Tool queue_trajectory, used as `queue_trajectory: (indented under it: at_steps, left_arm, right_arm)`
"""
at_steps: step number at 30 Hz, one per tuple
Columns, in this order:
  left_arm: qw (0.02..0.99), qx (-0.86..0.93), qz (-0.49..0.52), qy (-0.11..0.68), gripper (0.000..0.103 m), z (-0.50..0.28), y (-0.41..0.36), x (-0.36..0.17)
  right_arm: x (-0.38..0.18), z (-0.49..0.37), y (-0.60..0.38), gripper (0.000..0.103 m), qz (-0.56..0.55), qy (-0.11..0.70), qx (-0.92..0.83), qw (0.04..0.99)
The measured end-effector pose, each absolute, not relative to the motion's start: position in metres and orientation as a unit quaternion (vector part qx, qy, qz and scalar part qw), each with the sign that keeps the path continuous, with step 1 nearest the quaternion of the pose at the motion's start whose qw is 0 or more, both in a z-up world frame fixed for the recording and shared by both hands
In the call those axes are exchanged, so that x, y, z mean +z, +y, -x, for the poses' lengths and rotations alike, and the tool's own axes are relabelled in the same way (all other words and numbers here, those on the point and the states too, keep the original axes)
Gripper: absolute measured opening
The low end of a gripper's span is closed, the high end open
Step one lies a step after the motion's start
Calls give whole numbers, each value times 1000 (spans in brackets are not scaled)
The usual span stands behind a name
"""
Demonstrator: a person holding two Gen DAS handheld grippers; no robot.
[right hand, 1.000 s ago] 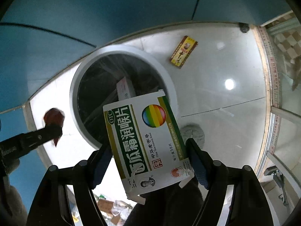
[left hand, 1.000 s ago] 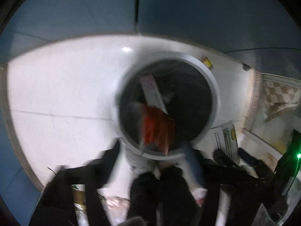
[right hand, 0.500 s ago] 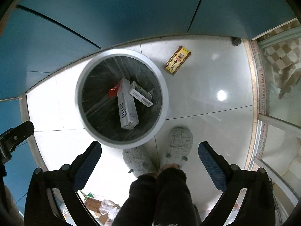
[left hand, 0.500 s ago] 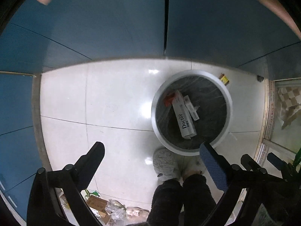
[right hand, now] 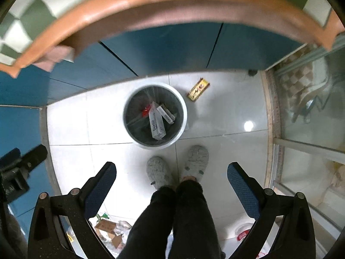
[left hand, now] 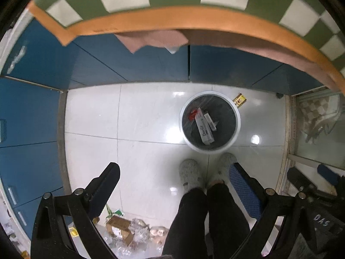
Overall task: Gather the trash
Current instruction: 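Raise both tools back toward the counter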
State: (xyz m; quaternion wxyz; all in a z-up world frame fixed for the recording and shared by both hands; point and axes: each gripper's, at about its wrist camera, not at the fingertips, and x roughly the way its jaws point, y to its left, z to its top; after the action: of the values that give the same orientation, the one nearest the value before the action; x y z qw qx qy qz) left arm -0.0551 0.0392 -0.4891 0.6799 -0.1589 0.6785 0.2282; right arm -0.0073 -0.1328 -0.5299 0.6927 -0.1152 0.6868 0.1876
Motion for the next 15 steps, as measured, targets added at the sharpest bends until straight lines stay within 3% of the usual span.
queue_trajectory:
  at_steps: [8, 15]
  left_arm:
    - [700, 220, 152, 662, 103, 81, 32, -396]
    - [734, 244, 152, 615, 103, 70, 37, -327]
  right_arm:
    - [-399, 32, -140, 103, 122, 660, 197, 714]
    - [-321, 29, -147, 103, 73, 640, 217, 733]
